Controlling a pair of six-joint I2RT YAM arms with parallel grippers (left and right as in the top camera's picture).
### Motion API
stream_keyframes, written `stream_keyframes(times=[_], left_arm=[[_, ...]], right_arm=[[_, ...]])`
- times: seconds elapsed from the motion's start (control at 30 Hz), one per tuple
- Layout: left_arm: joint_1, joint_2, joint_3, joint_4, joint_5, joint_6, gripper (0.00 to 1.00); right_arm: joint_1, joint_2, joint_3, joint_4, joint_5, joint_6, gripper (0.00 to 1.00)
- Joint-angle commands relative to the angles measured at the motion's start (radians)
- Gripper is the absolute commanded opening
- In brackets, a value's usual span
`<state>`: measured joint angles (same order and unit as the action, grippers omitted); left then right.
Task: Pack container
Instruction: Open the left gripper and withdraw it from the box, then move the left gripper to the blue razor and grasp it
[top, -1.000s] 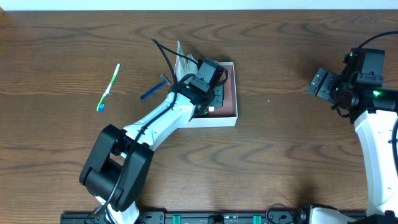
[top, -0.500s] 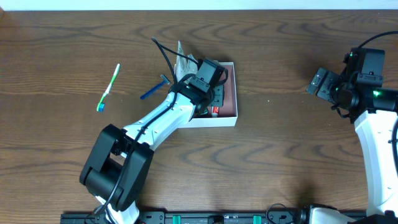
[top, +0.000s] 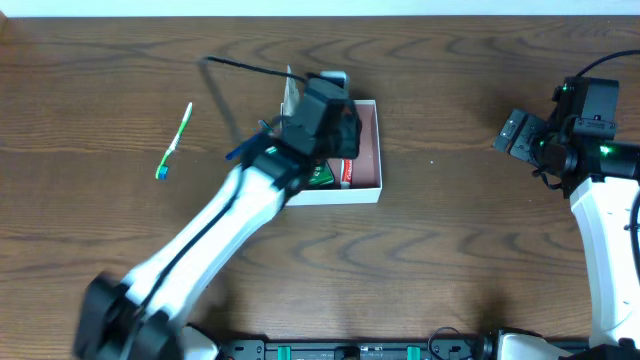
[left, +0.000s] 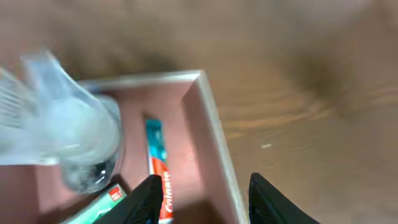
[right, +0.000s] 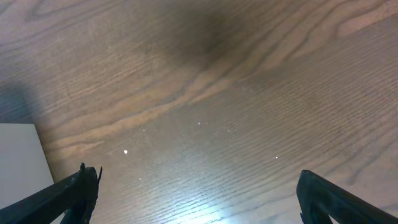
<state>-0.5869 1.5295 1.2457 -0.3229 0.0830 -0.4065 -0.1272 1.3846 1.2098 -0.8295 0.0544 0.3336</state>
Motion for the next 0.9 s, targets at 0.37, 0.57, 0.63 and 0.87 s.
stream_keyframes(times=[0.37,0.57,0.63,0.87], left_arm=[[0.250,-0.266,0.010,-0.363,-0.435,0.148,0.56],[0.420,-0.082,-0.004,-0.304,-0.331,0.206,0.59],[0.456,-0.006,-0.004,-0.259,-0.257,0.261,0.62],[0.514,0.228,-0.004,-0.135,-0.122,0.410,0.72]], right_arm=[[-0.003,-0.002,0.006,-0.001,0.001,0.010,0.99],[-0.003,-0.002,0.006,-0.001,0.001,0.010,0.99],[-0.003,-0.002,0.006,-0.001,0.001,0.010,0.99],[-0.003,-0.002,0.006,-0.001,0.001,0.010,0.99]])
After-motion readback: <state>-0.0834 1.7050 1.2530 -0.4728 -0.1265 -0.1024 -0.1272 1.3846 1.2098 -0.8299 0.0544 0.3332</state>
